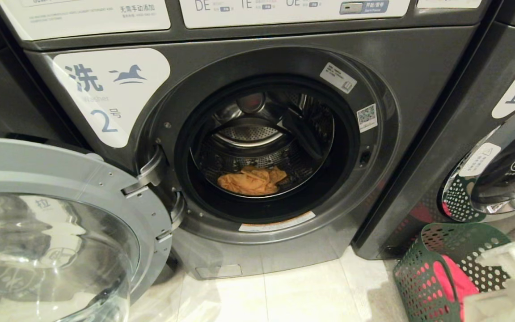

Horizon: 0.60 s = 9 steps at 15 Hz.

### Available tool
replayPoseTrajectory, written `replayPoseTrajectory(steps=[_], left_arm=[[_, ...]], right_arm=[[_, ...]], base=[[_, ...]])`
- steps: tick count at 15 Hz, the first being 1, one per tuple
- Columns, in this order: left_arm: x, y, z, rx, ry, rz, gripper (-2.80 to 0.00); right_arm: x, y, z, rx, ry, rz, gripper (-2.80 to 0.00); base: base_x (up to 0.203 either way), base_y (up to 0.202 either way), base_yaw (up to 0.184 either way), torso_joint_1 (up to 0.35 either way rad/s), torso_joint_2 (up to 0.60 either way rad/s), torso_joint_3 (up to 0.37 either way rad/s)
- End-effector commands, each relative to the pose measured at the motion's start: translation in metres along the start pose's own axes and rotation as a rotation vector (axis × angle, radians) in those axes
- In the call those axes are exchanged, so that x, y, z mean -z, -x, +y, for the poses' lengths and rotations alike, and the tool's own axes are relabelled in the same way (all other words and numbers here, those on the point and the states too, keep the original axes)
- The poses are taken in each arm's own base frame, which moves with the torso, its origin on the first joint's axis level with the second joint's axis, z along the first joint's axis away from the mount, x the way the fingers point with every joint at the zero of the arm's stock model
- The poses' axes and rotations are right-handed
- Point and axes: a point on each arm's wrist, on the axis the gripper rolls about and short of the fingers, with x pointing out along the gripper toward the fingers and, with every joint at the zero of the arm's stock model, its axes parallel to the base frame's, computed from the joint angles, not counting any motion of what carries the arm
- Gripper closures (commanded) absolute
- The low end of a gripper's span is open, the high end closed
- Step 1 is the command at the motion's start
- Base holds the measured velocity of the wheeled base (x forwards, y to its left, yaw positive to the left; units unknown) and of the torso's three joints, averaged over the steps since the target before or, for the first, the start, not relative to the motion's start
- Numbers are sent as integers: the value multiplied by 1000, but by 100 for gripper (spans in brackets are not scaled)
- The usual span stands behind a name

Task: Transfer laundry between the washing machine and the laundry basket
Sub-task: Pick a cloth and place it into the basket

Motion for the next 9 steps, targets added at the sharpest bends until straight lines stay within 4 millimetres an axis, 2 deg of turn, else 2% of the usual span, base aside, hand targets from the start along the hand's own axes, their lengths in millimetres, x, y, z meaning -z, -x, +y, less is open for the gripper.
replayPoseTrajectory(steps=[1,3,5,9], left_arm=[[0,0,0,-1,0,-1,0],[0,0,0,-1,0,-1,0],[0,0,0,-1,0,-1,0],[0,0,0,-1,0,-1,0]], right_arm=[[-5,1,-4,138,-52,-10,0],[-12,-20,-1,252,-85,63,0],[-22,-58,-2,341,-122,173,0],[-27,-150,-5,404,-191,328,0]], base=[[0,0,0,0,0,0],[0,0,0,0,0,0],[0,0,0,0,0,0],[0,0,0,0,0,0]])
